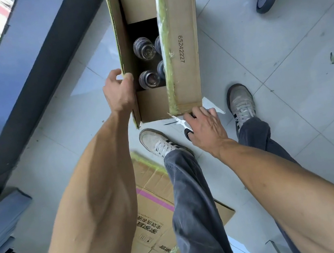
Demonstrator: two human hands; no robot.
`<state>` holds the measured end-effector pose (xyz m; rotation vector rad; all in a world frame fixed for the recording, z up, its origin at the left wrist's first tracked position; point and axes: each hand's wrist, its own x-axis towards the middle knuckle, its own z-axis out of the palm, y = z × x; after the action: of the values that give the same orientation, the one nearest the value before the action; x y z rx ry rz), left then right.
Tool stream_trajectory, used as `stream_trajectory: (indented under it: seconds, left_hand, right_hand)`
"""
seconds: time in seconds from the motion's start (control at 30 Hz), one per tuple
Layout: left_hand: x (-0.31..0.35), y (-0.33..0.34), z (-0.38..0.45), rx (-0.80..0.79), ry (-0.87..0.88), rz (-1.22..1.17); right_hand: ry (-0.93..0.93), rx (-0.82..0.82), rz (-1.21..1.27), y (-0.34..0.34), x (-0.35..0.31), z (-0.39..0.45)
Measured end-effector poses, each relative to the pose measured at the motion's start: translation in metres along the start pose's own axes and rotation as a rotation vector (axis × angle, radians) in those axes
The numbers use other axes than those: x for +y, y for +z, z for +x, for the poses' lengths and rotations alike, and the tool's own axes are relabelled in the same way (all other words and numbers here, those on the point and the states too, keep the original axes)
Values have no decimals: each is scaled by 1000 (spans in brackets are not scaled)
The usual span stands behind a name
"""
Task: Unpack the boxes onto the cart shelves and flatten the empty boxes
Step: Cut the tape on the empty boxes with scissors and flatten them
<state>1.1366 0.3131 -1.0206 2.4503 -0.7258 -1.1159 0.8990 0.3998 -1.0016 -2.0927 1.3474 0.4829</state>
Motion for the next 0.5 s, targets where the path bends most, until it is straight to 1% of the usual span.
stream_trajectory:
  seconds: [0.03, 0.1, 0.13, 0.17, 0.2, 0.23, 0.3, 0.33, 0.37, 0.4, 0.47, 0.5]
  left_hand:
    - [-1, -5, -1, 88, 9, 99]
    - [-8, -17, 0, 262, 66, 472]
    - [-10, -25, 0, 308, 63, 643]
    - [-10, -32, 0, 317, 49, 766]
    - [-9, -38, 0, 289, 49, 843]
    - [-6, -41, 0, 229, 85, 882]
    - [-1, -42, -5, 78, 190, 889]
    - [3, -41, -9, 25, 213, 855]
    - [8, -37, -14, 17, 198, 793]
    - [13, -34, -19, 48, 144, 707]
    - [26, -24, -33, 128, 5, 557]
    - [33, -17, -42, 146, -27, 529]
  right_hand:
    - [9, 16, -2, -2, -3, -3]
    - [22, 38, 3, -4, -4, -10]
    - [24, 48, 6, -6, -4, -12]
    - [32, 54, 29, -9, -4, -13]
    - [56, 46, 90, -13, -4, -13]
    - [98, 25, 186, -17, -5, -12]
    - [199, 6, 373, -29, -9, -9]
    - [259, 50, 426, -36, -10, -6]
    - [326, 101, 452, -43, -9, -2]
    - [389, 131, 450, -49, -9, 2]
    - [492, 96, 393, -66, 1, 10]
    - [530, 60, 361, -75, 10, 13]
